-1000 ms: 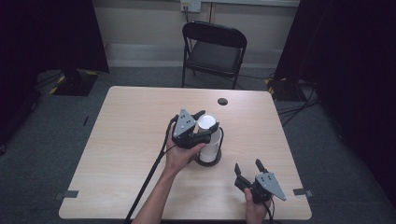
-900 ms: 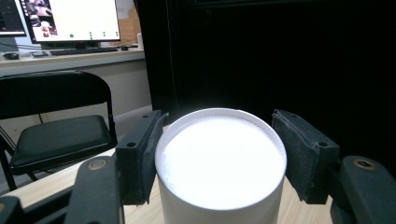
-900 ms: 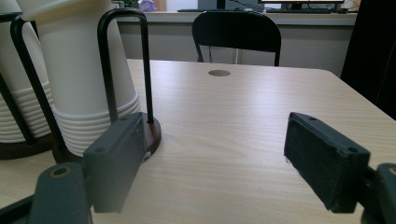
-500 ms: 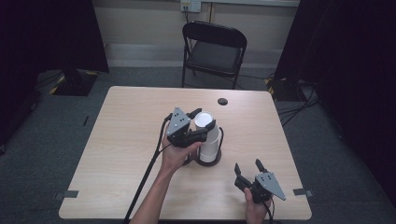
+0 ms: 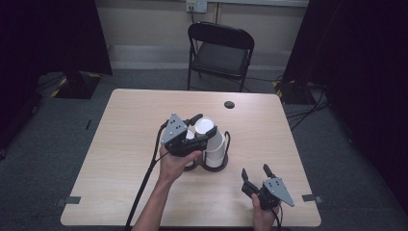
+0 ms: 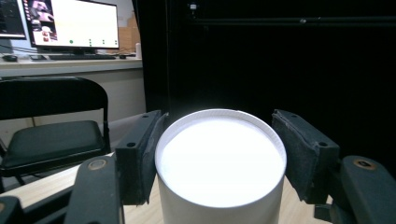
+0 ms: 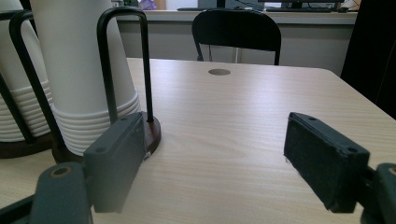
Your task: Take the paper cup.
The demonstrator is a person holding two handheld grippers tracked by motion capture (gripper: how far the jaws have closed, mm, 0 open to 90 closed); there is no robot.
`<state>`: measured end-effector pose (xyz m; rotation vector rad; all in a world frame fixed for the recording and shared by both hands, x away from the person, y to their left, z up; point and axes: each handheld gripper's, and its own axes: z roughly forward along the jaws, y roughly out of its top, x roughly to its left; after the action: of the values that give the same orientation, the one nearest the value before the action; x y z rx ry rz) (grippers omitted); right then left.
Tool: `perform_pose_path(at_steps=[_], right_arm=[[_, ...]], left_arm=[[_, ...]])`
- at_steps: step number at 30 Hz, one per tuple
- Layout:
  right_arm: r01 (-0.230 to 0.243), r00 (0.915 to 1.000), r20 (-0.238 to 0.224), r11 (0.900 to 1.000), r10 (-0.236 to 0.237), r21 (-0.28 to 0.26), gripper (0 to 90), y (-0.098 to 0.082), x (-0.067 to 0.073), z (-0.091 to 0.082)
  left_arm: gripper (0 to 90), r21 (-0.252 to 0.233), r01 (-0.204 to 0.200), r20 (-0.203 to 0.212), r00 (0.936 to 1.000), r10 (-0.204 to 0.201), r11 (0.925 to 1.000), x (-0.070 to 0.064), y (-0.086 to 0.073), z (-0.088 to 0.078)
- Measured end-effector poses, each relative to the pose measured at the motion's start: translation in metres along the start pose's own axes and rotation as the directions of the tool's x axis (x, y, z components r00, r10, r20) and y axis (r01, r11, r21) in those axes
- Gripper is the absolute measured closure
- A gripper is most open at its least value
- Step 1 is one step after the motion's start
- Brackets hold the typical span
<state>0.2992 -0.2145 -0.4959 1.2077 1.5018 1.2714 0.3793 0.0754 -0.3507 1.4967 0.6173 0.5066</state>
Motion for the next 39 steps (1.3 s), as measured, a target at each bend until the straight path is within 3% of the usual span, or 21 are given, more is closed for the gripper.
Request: perform_pose_path(at_steps=[10,13,18,28,39], right_arm=[[0.005,1.0,0.008,1.0,-0.005,-0.001,20.2,0.0,0.0,0.0],[0.009,0.9999,0.005,1.0,-0.009,0.001,18.8,0.0,0.001,0.0],[0.014,0.9998,0.011,1.0,-0.014,0.004,18.4,0.0,0.001,0.0],[0.037,0.9991,-0.026,0.998,-0.035,0.056,15.9,0.002,0.003,0.005],[0.033,0.9963,-0.081,0.999,-0.03,0.038,21.7,0.001,0.006,0.003]], left_arm=[[35.7,-0.004,0.034,0.014,0.9993,-0.034,0.9994,-0.001,-0.002,-0.019],[35.7,-0.009,0.061,0.014,0.9981,-0.061,0.9981,-0.002,-0.004,-0.026],[35.6,-0.001,0.053,0.017,0.9985,-0.053,0.9986,-0.004,-0.009,-0.035],[35.6,0.005,0.061,-0.001,0.9981,-0.061,0.9981,-0.01,-0.016,-0.049],[35.6,0.037,0.114,-0.016,0.9935,-0.113,0.9928,-0.013,-0.037,-0.06]])
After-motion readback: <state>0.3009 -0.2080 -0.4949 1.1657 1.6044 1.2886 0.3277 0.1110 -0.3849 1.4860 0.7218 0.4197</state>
